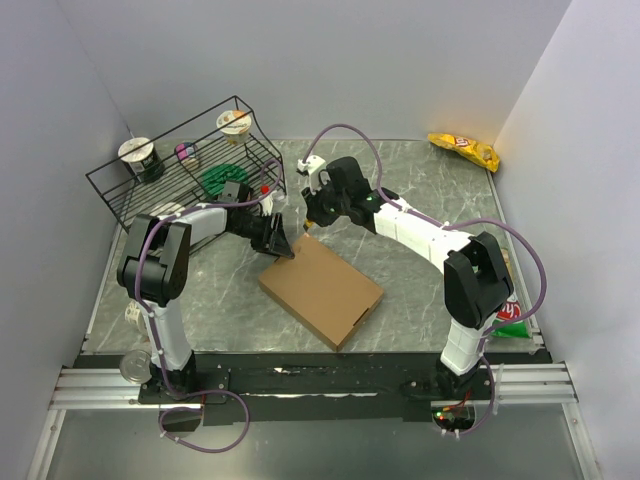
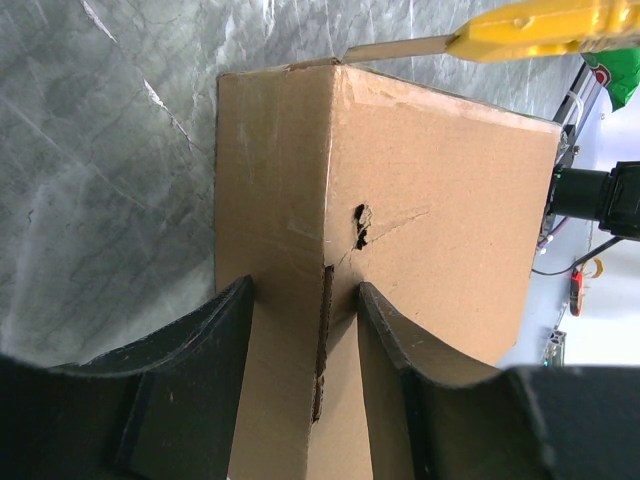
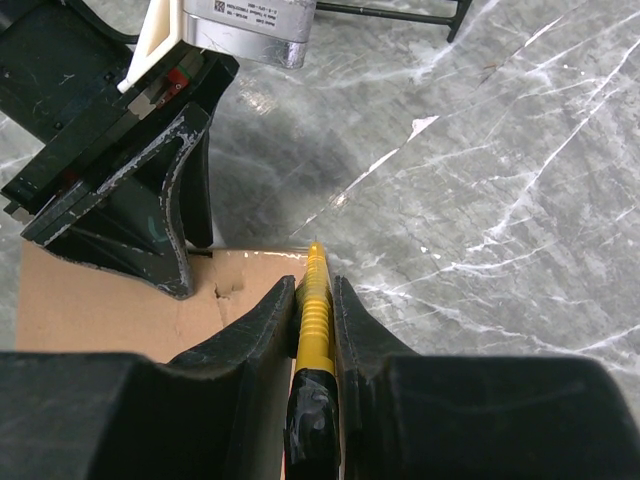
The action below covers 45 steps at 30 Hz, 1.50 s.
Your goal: Unpack the express box
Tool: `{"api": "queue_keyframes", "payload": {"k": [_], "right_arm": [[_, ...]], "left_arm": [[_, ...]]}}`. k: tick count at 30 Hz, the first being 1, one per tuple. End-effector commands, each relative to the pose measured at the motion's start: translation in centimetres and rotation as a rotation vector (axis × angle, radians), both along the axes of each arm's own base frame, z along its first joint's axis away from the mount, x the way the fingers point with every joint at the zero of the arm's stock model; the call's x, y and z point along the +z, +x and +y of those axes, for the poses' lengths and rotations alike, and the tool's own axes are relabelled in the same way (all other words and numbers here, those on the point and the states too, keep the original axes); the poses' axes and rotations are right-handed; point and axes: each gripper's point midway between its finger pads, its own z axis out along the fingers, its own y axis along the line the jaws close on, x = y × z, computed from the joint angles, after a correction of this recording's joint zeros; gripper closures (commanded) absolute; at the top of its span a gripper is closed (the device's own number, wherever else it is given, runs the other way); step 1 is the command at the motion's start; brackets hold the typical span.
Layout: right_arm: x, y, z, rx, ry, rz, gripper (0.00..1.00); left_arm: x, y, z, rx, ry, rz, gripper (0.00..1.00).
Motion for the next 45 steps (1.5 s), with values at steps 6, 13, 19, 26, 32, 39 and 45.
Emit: {"api": "queue_keyframes", "payload": {"k": [6,13,19,26,32,39,45], "right_arm": [[4.2,0.4,0.6,0.017,0.038,-0.094,1.00],[2.7,0.0,0.2,0.016,-0.016,-0.074,1.00],[2.3,-0.4,-0.3,0.014,-0.061,-0.078,1.00],[2.2,-1.0,-1.1,0.017,-0.105,-0.066,1.00],[1.2,-2.7,-2.0,0.008,-0.127,0.005,1.00],[-0.2,-4.5,-2.9,0.013,-0.159,0.060,1.00],[-0.3,-4.7,-3.0,0.013,-0.165,0.066,1.00]], "left_arm": [[-6.3,-1.6,2.8,0.038,0.227,0.099,0.52],[-6.3,-1.5,2.8,0.041,0.230,0.101,0.52],[-6.4,-1.5,2.8,0.045,0.232,0.105,0.52],[-6.7,-1.3,3.2,0.065,0.261,0.104,0.52],[-7.3,-1.0,3.7,0.092,0.297,0.115,0.57],[-7.4,-0.8,3.6,0.100,0.293,0.126,0.59],[-7.5,-0.8,3.6,0.101,0.296,0.131,0.59]]}}
